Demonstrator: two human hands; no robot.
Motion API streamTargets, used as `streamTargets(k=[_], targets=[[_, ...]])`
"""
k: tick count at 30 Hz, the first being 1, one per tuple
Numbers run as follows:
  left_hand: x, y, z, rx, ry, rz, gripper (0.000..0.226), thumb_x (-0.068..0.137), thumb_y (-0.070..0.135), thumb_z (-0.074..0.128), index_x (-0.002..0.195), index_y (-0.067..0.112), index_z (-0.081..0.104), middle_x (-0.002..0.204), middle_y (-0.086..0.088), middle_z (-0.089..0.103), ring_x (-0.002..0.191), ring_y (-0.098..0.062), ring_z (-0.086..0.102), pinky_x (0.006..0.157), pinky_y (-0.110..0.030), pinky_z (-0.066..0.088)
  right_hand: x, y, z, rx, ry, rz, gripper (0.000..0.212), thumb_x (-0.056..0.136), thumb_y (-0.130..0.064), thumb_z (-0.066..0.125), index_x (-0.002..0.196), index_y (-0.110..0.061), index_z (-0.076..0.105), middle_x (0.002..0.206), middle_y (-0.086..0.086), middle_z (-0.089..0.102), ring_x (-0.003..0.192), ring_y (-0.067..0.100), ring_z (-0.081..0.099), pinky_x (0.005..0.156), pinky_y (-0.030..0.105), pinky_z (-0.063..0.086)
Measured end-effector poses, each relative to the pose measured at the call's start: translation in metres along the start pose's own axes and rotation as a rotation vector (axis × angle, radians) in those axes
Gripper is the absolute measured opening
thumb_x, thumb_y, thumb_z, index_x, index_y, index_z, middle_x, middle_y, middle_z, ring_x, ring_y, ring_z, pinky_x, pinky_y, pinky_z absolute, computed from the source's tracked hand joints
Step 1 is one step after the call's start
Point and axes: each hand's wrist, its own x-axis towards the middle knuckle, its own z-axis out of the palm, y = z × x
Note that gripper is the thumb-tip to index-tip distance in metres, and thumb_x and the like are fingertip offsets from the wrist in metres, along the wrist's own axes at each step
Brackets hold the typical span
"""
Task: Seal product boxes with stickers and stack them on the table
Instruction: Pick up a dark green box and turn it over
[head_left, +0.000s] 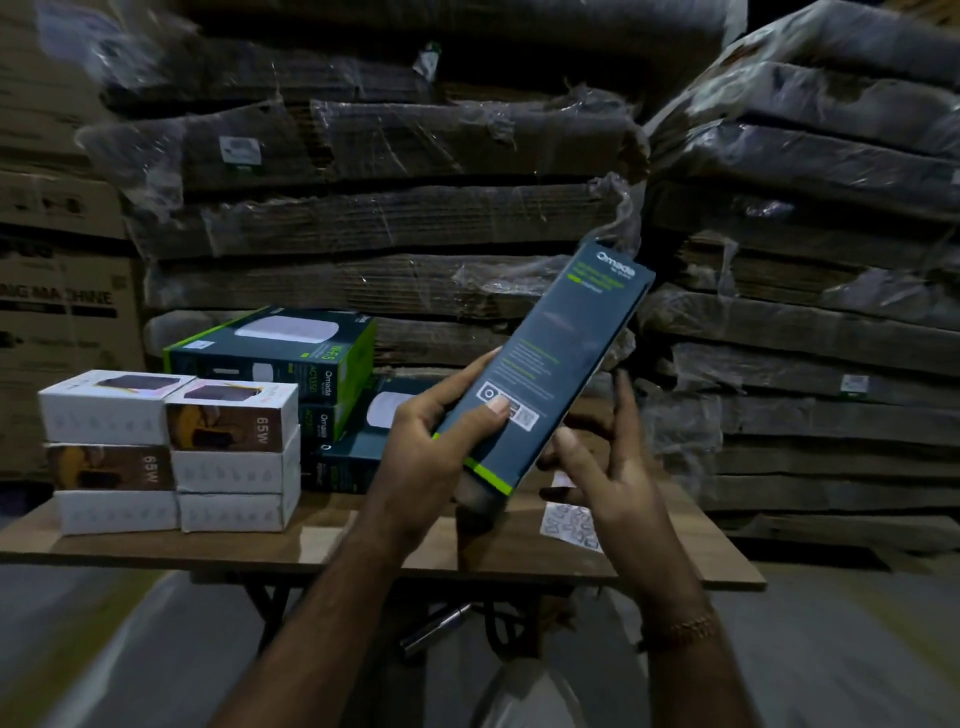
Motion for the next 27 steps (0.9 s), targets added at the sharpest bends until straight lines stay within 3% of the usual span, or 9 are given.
streamTargets(k=[4, 6, 9, 11, 15, 17, 21, 24, 27], targets=[[0.011, 0.009, -0.006, 0.020, 0.020, -0.023, 0.032, 0.093, 0.042, 0.066, 0.113, 0.026, 0.084, 0.112, -0.007, 0.081, 0.095, -0.020, 0.076, 0.072, -0.029, 0.060, 0.017, 0.000, -0.024, -0.203, 0.069, -0.013, 0.154, 0.054, -0.071, 0.095, 0.147, -0.070, -0.027, 0.176, -0.005, 0.017, 0.147, 0.030, 0.051, 0.109, 0.065, 0.050], [0.014, 0.012, -0.009, 0.014, 0.003, -0.055, 0.041, 0.090, 0.053, 0.061, 0.107, 0.026, 0.086, 0.108, -0.011, 0.081, 0.090, -0.022, 0.076, 0.072, -0.032, 0.060, 0.026, 0.002, -0.036, -0.315, 0.112, -0.026, 0.165, 0.043, -0.075, 0.096, 0.148, -0.066, -0.032, 0.178, -0.005, 0.009, 0.153, 0.034, 0.041, 0.114, 0.067, 0.043], [0.019, 0.012, -0.013, 0.017, -0.009, -0.084, 0.045, 0.089, 0.057, 0.058, 0.102, 0.026, 0.087, 0.104, -0.012, 0.082, 0.084, -0.021, 0.075, 0.070, -0.033, 0.058, 0.033, 0.007, -0.044, -0.287, 0.116, -0.059, 0.172, 0.040, -0.060, 0.104, 0.155, -0.063, -0.023, 0.176, -0.016, 0.014, 0.145, 0.038, 0.051, 0.111, 0.067, 0.047], [0.021, 0.011, -0.014, 0.013, -0.003, -0.094, 0.046, 0.091, 0.056, 0.057, 0.103, 0.024, 0.087, 0.103, -0.013, 0.081, 0.083, -0.022, 0.075, 0.069, -0.032, 0.058, 0.034, 0.011, -0.045, -0.282, 0.123, -0.083, 0.167, 0.041, -0.052, 0.107, 0.160, -0.057, -0.010, 0.169, -0.020, 0.027, 0.137, 0.036, 0.059, 0.107, 0.062, 0.052], [0.023, 0.011, -0.016, -0.036, 0.012, -0.131, 0.050, 0.094, 0.056, 0.054, 0.104, 0.020, 0.087, 0.104, -0.016, 0.081, 0.082, -0.025, 0.076, 0.067, -0.032, 0.059, 0.028, 0.008, -0.041, -0.294, 0.168, -0.104, 0.156, 0.037, -0.065, 0.102, 0.158, -0.044, 0.006, 0.162, -0.011, 0.037, 0.140, 0.028, 0.055, 0.111, 0.057, 0.051], [0.022, 0.011, -0.013, -0.047, 0.065, -0.153, 0.051, 0.096, 0.058, 0.050, 0.093, 0.025, 0.088, 0.099, -0.013, 0.082, 0.081, -0.024, 0.076, 0.068, -0.034, 0.059, 0.026, 0.005, -0.038, -0.299, 0.194, -0.122, 0.151, 0.041, -0.052, 0.105, 0.157, -0.035, 0.010, 0.160, -0.006, 0.040, 0.141, 0.020, 0.053, 0.114, 0.052, 0.050], [0.020, 0.012, -0.005, -0.169, 0.207, -0.320, 0.067, 0.100, 0.075, 0.042, 0.075, 0.030, 0.086, 0.096, -0.011, 0.082, 0.089, -0.037, 0.077, 0.091, -0.058, 0.061, 0.019, 0.002, -0.036, -0.225, 0.280, -0.185, 0.132, 0.056, -0.026, 0.106, 0.156, -0.029, 0.020, 0.151, -0.018, 0.045, 0.133, 0.006, 0.056, 0.113, 0.049, 0.051], [0.016, 0.022, -0.008, -0.261, 0.118, -0.501, 0.055, 0.097, 0.071, 0.055, 0.087, 0.024, 0.082, 0.093, -0.010, 0.080, 0.080, -0.035, 0.074, 0.090, -0.062, 0.056, 0.015, 0.002, -0.036, -0.158, 0.297, -0.224, 0.130, 0.056, -0.022, 0.107, 0.154, -0.031, 0.021, 0.149, -0.031, 0.044, 0.132, 0.016, 0.062, 0.107, 0.051, 0.056], [0.017, 0.023, -0.011, -0.280, 0.077, -0.498, 0.030, 0.097, 0.049, 0.065, 0.094, 0.022, 0.079, 0.091, -0.010, 0.075, 0.077, -0.034, 0.071, 0.091, -0.062, 0.057, 0.014, 0.003, -0.035, -0.133, 0.293, -0.238, 0.129, 0.057, -0.014, 0.103, 0.155, -0.023, 0.019, 0.144, -0.031, 0.047, 0.122, 0.012, 0.068, 0.102, 0.038, 0.060]])
